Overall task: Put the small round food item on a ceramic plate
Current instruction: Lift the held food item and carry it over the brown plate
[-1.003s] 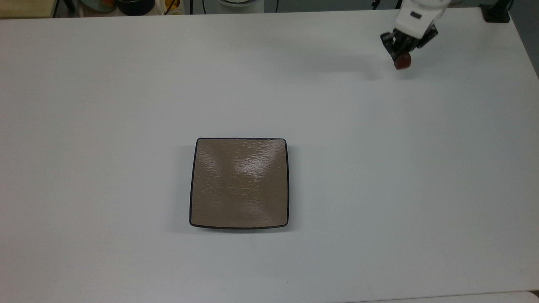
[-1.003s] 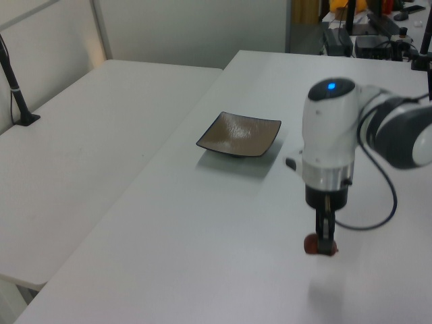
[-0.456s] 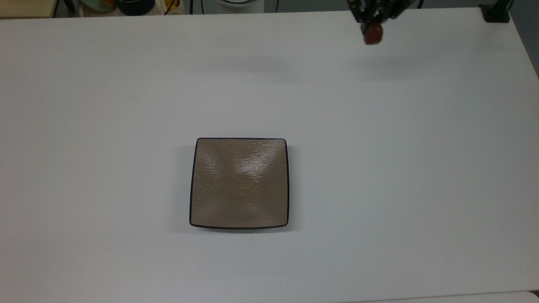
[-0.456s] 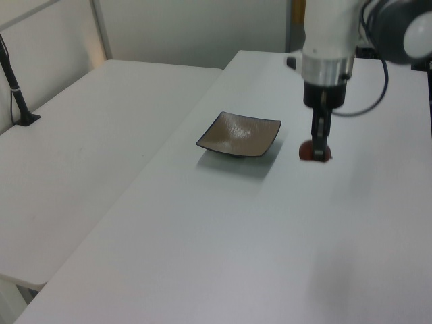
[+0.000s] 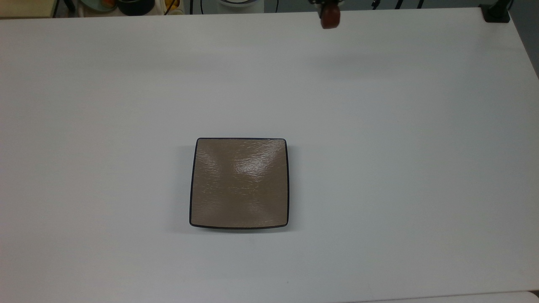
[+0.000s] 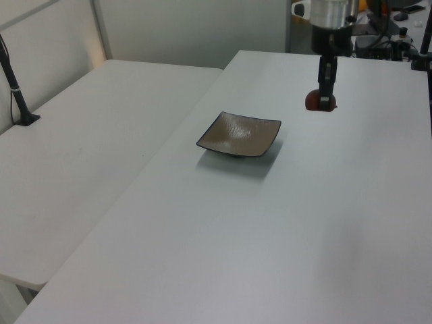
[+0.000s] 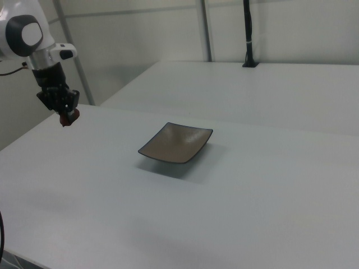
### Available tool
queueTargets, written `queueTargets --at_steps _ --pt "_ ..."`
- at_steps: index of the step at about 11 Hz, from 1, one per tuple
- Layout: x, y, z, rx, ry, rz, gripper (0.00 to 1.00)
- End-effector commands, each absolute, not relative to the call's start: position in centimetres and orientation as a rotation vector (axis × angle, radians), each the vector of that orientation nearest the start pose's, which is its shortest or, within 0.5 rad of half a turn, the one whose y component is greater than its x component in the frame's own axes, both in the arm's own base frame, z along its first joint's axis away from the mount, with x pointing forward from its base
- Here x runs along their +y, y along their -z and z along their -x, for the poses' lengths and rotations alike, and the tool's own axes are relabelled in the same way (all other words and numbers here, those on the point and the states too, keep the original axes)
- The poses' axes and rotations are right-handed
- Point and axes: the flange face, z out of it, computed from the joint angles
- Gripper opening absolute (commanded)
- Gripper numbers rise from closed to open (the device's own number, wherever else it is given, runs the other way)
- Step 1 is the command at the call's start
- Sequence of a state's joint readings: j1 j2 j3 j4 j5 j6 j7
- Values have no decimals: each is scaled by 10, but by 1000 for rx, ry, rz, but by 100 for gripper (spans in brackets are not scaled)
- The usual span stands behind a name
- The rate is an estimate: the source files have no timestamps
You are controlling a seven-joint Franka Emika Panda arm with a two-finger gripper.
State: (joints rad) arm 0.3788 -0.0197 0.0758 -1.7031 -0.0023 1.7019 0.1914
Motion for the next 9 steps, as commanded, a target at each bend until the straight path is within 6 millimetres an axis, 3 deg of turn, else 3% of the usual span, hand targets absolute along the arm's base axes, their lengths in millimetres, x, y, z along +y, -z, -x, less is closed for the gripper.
queueTargets --at_steps 1,5,6,9 --pt "208 -590 -506 -445 19 3089 19" --pt "155 -588 -536 -399 70 3076 19" --pt "142 -600 -549 -374 144 3063 20" --pt "100 -592 -592 -343 180 3057 20"
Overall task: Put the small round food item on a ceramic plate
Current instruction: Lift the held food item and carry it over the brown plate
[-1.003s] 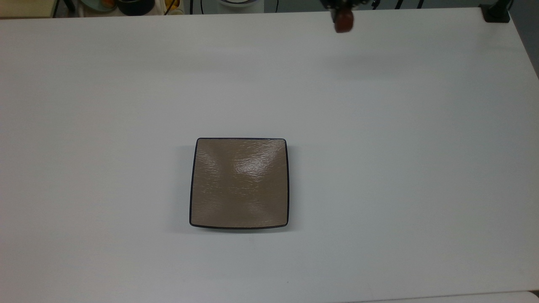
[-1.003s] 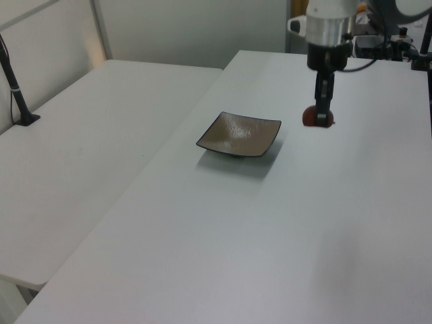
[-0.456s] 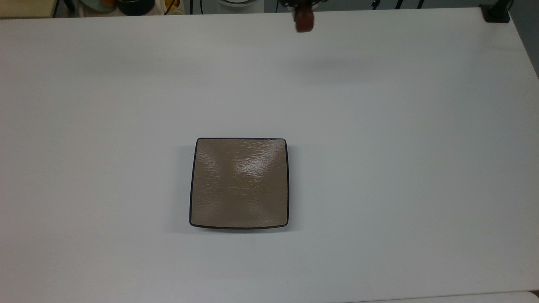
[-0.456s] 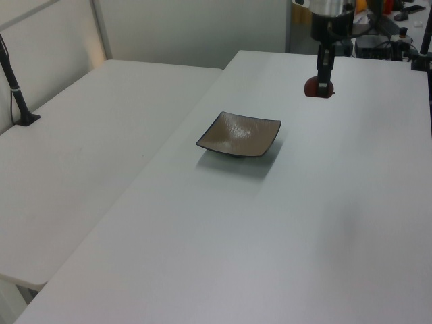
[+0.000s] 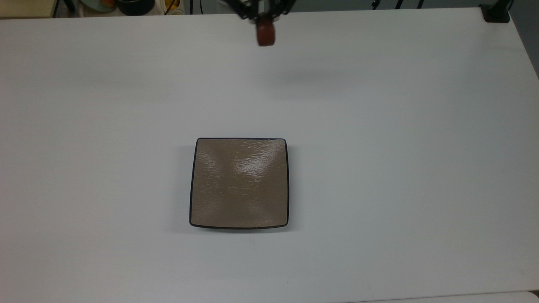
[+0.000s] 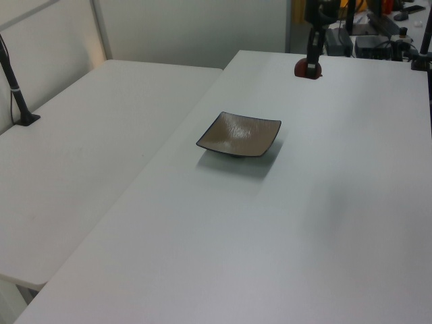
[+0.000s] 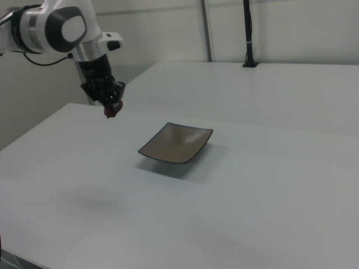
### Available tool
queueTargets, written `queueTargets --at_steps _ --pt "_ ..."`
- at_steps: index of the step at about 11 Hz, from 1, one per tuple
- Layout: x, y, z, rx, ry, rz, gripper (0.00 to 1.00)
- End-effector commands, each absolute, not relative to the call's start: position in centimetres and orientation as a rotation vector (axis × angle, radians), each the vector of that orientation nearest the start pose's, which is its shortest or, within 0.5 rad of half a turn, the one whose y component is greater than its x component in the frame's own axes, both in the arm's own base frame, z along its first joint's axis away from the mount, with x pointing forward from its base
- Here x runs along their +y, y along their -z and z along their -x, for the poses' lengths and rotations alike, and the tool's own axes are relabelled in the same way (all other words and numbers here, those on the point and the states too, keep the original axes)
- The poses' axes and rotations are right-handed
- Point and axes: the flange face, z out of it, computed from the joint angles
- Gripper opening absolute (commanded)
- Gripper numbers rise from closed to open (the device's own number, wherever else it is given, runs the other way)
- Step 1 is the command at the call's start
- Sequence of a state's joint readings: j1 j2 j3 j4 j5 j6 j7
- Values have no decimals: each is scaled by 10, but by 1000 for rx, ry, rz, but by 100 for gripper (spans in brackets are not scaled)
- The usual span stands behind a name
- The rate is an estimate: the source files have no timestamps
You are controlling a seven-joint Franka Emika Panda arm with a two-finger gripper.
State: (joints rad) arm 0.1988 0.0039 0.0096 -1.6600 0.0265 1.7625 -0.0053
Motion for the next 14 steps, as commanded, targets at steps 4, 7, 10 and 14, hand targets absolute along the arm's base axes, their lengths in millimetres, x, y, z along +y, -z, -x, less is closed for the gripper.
queueTargets --at_steps 4,7,10,14 --pt "49 -558 -649 -362 274 2980 20" --pt "40 -503 -687 -323 352 2990 20" --pt "46 -448 -712 -313 410 2994 20" --pt "69 -394 -727 -342 432 2990 20"
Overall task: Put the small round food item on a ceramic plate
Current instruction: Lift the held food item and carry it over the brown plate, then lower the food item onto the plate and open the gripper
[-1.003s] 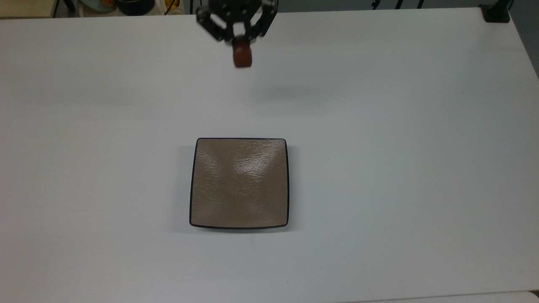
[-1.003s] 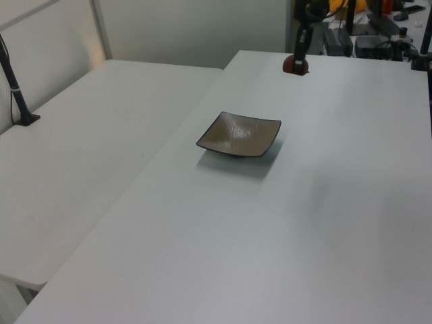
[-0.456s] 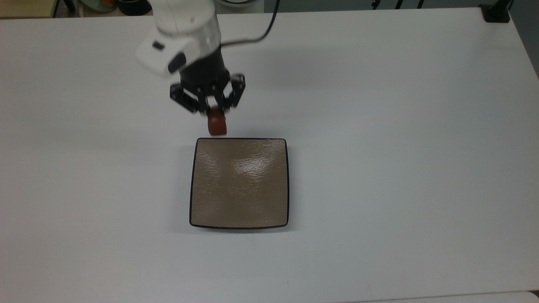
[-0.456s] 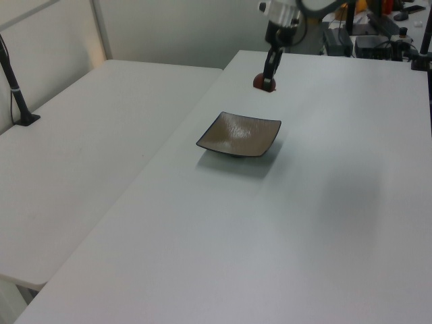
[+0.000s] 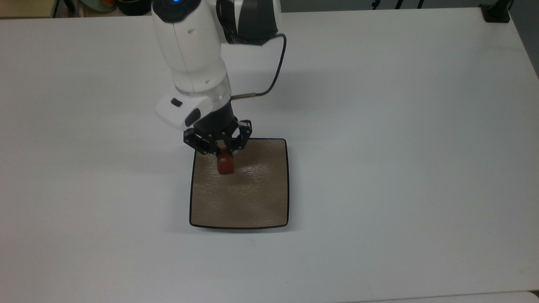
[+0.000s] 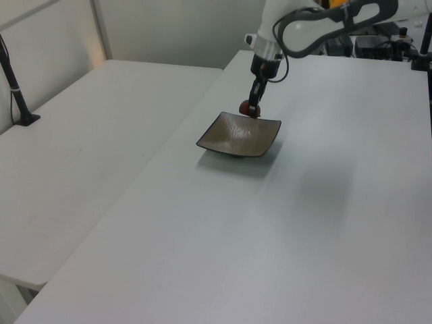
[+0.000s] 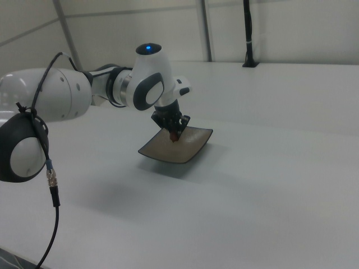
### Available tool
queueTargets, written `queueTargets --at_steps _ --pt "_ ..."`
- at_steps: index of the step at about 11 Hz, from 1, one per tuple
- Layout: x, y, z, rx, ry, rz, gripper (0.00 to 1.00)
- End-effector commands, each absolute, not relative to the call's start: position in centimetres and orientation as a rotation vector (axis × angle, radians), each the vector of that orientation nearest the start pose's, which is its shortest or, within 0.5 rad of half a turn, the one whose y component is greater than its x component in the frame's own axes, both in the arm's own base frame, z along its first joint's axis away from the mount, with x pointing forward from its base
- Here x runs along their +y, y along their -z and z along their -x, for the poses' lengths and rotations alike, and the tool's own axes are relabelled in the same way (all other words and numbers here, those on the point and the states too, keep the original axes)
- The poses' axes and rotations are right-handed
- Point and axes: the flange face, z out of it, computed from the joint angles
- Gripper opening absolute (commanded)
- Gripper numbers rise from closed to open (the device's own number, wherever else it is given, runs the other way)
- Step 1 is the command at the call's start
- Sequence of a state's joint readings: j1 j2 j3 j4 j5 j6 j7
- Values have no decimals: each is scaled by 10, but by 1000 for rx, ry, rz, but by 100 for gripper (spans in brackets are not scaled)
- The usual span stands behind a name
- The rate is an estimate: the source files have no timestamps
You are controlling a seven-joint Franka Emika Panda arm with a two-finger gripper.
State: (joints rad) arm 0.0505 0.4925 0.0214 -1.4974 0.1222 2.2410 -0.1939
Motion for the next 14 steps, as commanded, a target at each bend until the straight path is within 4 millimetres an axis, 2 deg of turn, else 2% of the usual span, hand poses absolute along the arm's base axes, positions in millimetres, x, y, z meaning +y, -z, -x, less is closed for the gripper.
queueTargets --at_steps 1,3,9,10,14 --pt "74 -382 -730 -346 447 2989 20" --pt "90 -361 -734 -375 478 2983 20" --pt "91 -333 -735 -372 434 2988 25" --pt "91 -333 -736 -367 445 2987 32" --pt "90 -334 -736 -393 457 2999 88"
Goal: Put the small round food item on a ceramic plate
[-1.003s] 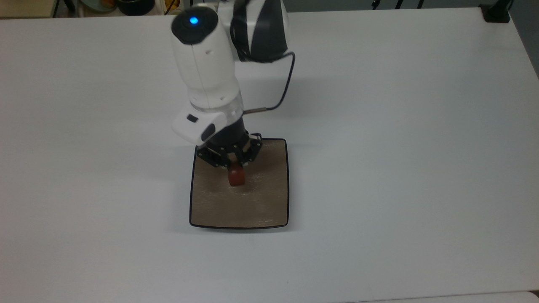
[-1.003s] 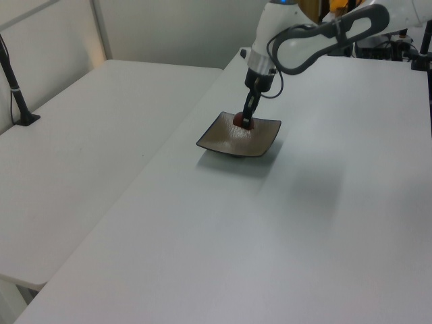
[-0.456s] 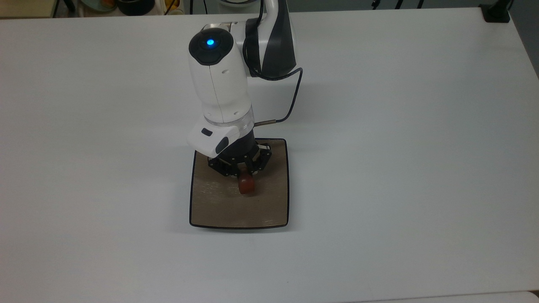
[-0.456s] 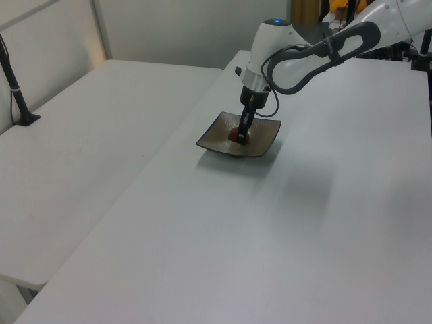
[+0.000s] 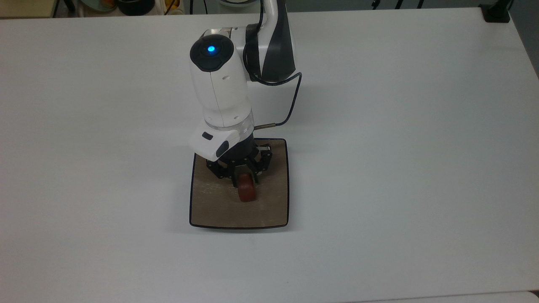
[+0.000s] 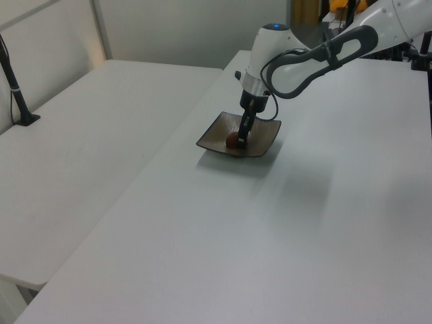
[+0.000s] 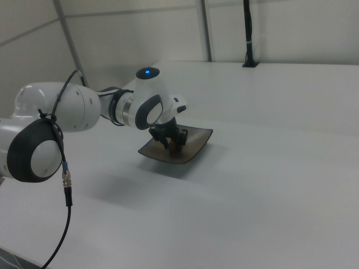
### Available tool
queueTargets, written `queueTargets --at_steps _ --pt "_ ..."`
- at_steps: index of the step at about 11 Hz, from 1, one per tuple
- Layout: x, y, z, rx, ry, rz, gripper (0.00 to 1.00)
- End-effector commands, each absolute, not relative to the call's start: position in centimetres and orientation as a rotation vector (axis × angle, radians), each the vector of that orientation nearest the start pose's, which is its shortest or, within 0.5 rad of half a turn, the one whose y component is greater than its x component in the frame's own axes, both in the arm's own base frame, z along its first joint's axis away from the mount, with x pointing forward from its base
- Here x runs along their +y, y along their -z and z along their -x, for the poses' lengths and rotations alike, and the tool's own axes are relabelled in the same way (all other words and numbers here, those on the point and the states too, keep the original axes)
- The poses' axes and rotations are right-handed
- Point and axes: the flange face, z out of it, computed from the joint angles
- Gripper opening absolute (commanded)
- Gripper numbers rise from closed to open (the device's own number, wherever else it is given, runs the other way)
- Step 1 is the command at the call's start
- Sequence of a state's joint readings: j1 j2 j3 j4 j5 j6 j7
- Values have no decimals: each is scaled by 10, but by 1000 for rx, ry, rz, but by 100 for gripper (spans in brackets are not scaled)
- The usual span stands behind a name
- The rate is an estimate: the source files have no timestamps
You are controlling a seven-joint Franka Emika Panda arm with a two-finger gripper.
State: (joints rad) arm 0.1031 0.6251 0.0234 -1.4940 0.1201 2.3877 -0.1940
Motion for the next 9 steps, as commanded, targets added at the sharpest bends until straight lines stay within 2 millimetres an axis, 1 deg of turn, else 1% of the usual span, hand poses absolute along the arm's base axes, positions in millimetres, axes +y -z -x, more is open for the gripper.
queueTargets --at_steps 1,3,4,5,7,8,9 --pt "90 -334 -736 -397 452 3001 100" --pt "91 -343 -735 -419 467 3010 100" --pt "92 -362 -734 -427 496 3011 100" --pt "93 -389 -729 -433 533 3005 100" --pt "91 -443 -713 -456 521 3015 100" --pt "91 -474 -701 -466 507 3018 100" --pt "89 -509 -685 -466 488 3017 100"
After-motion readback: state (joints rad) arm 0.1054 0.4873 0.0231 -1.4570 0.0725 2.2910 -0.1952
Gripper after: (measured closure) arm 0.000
